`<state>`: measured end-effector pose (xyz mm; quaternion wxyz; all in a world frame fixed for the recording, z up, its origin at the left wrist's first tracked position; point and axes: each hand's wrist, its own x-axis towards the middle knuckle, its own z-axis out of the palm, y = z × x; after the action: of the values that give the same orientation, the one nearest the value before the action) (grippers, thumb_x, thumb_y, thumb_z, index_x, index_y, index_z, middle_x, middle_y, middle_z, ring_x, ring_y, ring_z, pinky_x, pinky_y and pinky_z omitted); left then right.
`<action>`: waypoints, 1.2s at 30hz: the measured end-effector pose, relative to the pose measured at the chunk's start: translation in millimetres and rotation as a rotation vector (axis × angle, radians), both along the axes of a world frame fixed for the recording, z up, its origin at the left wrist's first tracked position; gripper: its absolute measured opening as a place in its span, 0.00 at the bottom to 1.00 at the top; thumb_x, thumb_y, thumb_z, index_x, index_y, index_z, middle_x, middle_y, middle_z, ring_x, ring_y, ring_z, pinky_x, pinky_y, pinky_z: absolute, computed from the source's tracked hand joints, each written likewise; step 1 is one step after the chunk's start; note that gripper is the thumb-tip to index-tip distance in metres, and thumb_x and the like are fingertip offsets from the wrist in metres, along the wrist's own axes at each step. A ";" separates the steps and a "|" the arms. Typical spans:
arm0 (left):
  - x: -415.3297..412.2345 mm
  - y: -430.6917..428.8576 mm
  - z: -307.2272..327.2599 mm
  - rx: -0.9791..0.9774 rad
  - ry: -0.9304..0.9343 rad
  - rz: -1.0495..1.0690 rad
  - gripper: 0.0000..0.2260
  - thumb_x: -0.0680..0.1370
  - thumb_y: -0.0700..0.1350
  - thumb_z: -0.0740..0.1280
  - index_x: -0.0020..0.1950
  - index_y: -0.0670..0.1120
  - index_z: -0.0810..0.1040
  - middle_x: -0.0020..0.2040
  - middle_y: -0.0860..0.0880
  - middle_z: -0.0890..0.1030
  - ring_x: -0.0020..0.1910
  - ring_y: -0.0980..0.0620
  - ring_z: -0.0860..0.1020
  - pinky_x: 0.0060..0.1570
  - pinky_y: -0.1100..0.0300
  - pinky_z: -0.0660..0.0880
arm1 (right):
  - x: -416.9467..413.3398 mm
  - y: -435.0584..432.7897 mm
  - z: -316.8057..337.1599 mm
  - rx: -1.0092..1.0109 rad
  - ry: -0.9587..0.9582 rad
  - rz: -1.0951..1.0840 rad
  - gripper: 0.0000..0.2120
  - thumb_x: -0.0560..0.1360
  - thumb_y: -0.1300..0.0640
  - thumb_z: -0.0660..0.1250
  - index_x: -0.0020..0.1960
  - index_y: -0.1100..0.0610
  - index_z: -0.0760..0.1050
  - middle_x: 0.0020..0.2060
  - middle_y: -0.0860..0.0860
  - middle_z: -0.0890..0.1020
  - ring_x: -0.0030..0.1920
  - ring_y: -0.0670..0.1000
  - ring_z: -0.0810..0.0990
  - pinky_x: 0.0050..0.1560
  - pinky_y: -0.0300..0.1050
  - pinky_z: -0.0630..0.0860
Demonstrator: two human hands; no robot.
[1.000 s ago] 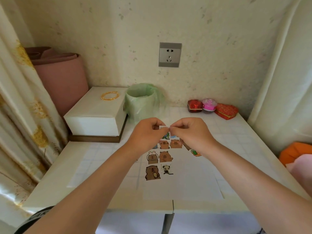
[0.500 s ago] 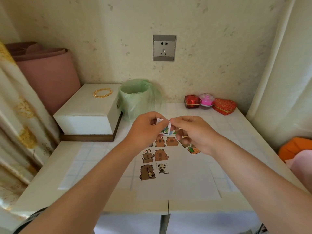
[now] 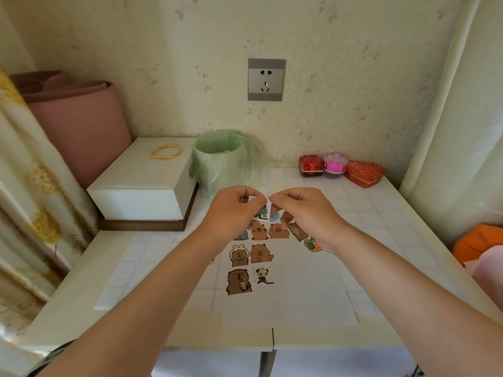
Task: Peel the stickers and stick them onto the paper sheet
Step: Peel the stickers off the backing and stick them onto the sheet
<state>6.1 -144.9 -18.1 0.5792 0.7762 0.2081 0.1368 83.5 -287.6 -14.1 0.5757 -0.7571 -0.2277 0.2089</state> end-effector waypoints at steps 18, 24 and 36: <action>-1.8 4.5 1.4 0.119 -0.060 -0.108 0.03 0.78 0.42 0.69 0.46 0.46 0.83 0.23 0.58 0.66 0.26 0.60 0.71 0.39 0.60 0.83 | 1.3 -8.2 3.8 -0.141 -0.243 0.060 0.09 0.79 0.55 0.67 0.43 0.52 0.84 0.29 0.55 0.82 0.24 0.42 0.72 0.27 0.31 0.66; -0.4 6.9 -2.1 0.279 -0.096 -0.129 0.05 0.77 0.43 0.70 0.43 0.51 0.83 0.31 0.45 0.71 0.27 0.55 0.71 0.40 0.52 0.83 | 1.1 -6.1 0.0 -0.217 -0.488 0.062 0.11 0.78 0.56 0.67 0.39 0.45 0.80 0.27 0.33 0.79 0.28 0.39 0.76 0.32 0.32 0.68; 0.8 5.9 -2.4 0.243 -0.052 -0.120 0.06 0.77 0.43 0.69 0.41 0.51 0.83 0.21 0.58 0.67 0.24 0.58 0.69 0.43 0.53 0.82 | 0.4 -5.3 1.2 -0.200 -0.416 0.100 0.11 0.78 0.59 0.65 0.40 0.57 0.82 0.24 0.46 0.76 0.25 0.45 0.69 0.30 0.41 0.68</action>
<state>6.9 -138.9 -20.5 0.4932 0.8479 0.1283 0.1460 83.9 -292.9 -12.9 0.4273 -0.8249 -0.3568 0.0984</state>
